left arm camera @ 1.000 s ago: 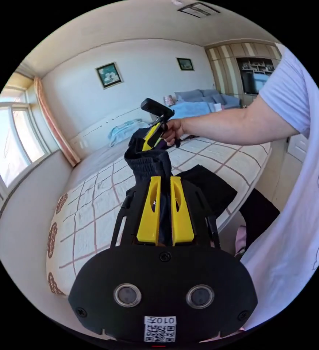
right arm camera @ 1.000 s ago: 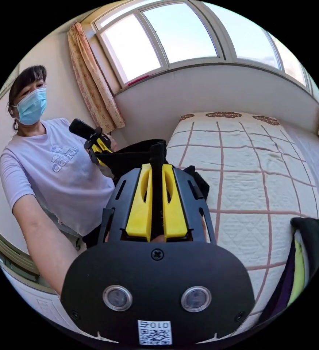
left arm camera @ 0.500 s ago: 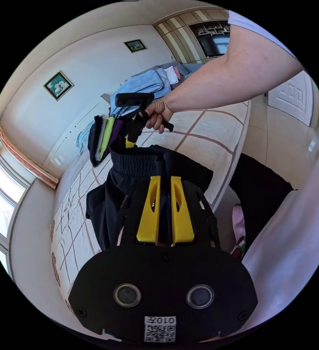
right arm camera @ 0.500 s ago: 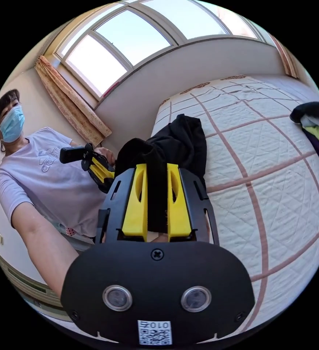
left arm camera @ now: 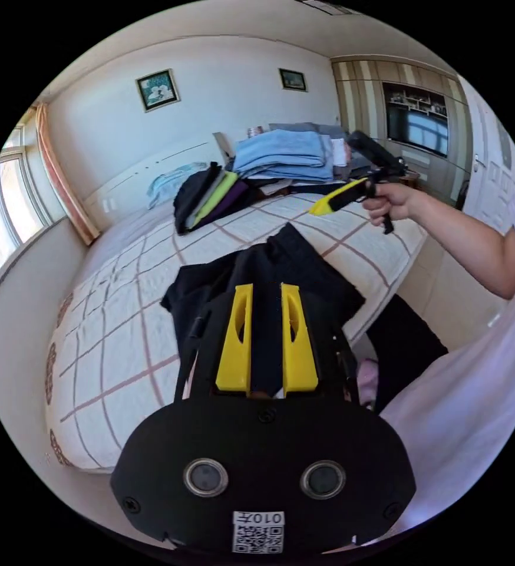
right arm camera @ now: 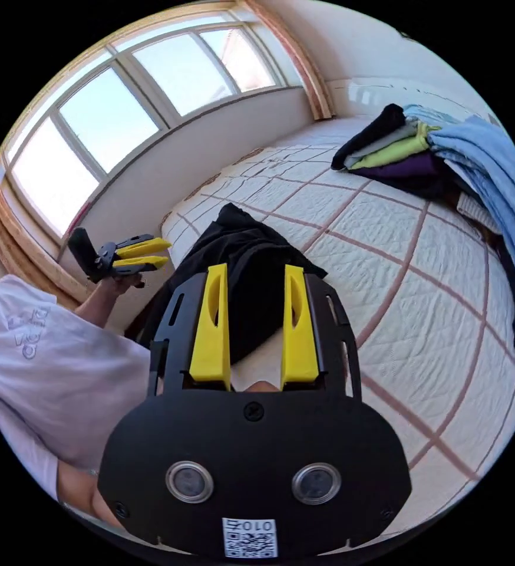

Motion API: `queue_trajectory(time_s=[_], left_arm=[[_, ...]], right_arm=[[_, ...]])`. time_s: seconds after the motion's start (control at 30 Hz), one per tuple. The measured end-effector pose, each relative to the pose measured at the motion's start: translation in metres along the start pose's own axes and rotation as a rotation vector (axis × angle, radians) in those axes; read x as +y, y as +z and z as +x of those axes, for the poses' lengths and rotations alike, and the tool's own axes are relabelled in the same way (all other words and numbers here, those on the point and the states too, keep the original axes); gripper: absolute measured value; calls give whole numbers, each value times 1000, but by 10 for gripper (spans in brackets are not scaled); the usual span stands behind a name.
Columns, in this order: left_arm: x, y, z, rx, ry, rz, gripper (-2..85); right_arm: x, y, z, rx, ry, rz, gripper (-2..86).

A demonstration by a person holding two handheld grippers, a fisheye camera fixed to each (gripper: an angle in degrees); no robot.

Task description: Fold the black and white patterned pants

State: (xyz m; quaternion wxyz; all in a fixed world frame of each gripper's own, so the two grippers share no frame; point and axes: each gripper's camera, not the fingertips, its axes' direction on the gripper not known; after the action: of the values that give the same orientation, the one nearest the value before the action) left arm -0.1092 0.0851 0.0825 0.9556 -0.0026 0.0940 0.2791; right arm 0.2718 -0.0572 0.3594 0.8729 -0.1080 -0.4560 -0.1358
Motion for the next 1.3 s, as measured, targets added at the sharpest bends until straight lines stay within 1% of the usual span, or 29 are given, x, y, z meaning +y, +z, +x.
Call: queue_trajectory(time_s=[0.07,0.13,0.17,0.2,0.27,0.33,0.4,0.47,0.53,0.6,0.67,0.73,0.8,0.83,0.87,0.9,0.93,0.97,1.03,1.1,1.17,1.2,1.23,1.3], left_arm=[[-16,18,-47,-30,15,3,88],[-33,47,-88,-27,52,-31,90],[-42,68,-110,49,85,-41,91],[-50,89,-128,169,107,-61,90],[-60,118,-144,280,149,-108,89],[-65,145,-154,276,175,-175,87],[-67,172,-168,402,192,-193,77],[-69,184,-177,485,211,-199,57],[-73,192,-190,501,189,-201,35],[-83,202,-207,482,155,-237,16],[-90,206,-215,468,166,-249,9],[-94,213,-225,455,154,-269,7],[-92,227,-235,501,120,-276,10],[-91,233,-234,482,123,-304,11],[-87,245,-230,426,122,-367,18],[-82,250,-231,392,90,-388,26],[-80,249,-232,387,67,-376,31],[-74,239,-238,386,21,-321,41],[-61,209,-250,353,-23,-215,57],[-30,138,-270,252,-88,-66,76],[11,81,-281,159,-179,21,87],[42,52,-283,113,-229,34,92],[57,42,-281,101,-249,29,94],[115,24,-268,141,-324,-47,98]], right_arm=[[12,16,-13,34,46,-11,139],[23,36,-28,100,73,-83,140],[26,39,-32,102,79,-94,139],[30,45,-37,96,87,-113,138],[36,51,-42,119,102,-131,136],[43,54,-42,144,125,-143,128],[44,53,-40,133,161,-117,117],[43,53,-37,173,170,-122,95],[37,46,-38,152,158,-137,63],[34,32,-49,144,118,-114,52],[35,23,-56,156,90,-120,48],[46,35,-46,196,126,-180,47],[55,46,-32,151,179,-156,49],[58,48,-27,106,199,-121,52],[57,48,-26,89,202,-115,53],[55,48,-28,85,192,-124,55],[52,47,-34,108,163,-134,62],[51,46,-39,129,143,-140,68],[44,30,-55,243,80,-146,93],[29,10,-65,294,63,-91,107],[-2,-4,-79,325,10,-32,111],[-31,-4,-92,337,-61,-22,113],[-64,7,-106,329,-155,-44,115],[-116,39,-124,291,-296,-109,118]])
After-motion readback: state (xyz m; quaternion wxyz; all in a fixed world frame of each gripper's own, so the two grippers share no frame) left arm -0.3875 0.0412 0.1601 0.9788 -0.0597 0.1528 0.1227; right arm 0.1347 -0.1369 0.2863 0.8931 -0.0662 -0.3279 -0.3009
